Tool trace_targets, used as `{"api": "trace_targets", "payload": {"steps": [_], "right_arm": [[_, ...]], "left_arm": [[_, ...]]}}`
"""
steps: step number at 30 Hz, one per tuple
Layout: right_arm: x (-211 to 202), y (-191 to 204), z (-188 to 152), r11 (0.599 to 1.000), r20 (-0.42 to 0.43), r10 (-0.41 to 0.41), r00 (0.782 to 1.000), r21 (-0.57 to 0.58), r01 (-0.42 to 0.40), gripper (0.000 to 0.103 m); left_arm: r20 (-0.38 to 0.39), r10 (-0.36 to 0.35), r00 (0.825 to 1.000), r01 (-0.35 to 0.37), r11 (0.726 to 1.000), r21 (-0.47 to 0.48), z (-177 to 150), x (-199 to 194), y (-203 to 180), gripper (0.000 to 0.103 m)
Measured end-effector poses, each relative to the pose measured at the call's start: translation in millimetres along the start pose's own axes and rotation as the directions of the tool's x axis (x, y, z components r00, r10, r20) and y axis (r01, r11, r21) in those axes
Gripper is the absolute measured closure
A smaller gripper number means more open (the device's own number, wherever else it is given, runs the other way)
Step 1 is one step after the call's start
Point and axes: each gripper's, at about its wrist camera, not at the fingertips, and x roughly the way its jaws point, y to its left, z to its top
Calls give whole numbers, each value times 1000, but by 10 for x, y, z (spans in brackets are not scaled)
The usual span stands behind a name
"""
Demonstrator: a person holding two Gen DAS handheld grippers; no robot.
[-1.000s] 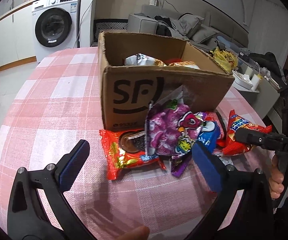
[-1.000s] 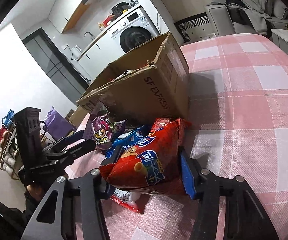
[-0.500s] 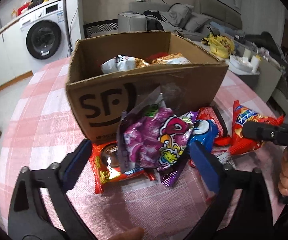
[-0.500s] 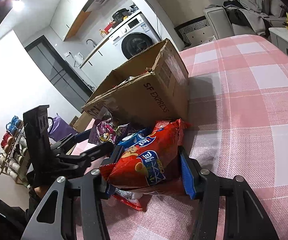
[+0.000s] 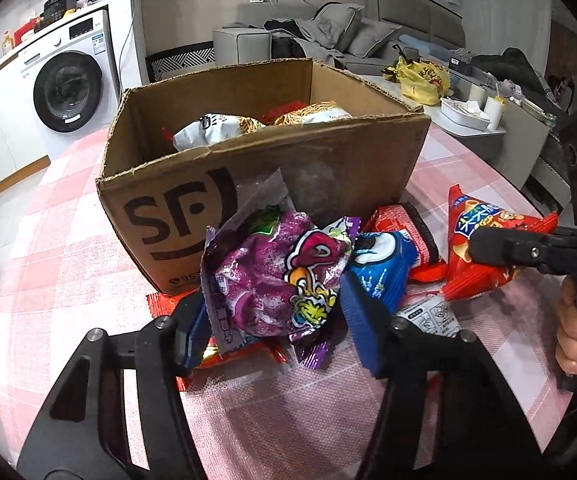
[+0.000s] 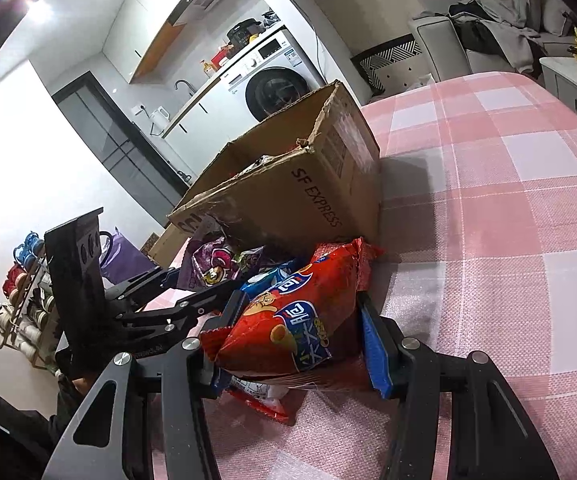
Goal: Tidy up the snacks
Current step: 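Grasp the red chip bag with the right tool, then grasp the purple candy bag with left tool while right tool lifts red chip bag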
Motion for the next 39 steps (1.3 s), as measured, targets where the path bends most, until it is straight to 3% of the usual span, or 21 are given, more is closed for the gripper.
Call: {"api": "trace_targets", "payload": {"steps": [19, 39], "right_arm": [[-206, 214, 38, 999, 45, -10, 999, -38, 11, 49], [-340, 544, 600, 991, 127, -28, 992, -128, 44, 49]], "left_arm": [[82, -3, 997, 9, 997, -79, -99, -567, 205, 48], [172, 36, 984, -7, 986, -164, 143, -1147, 547, 48]]}}
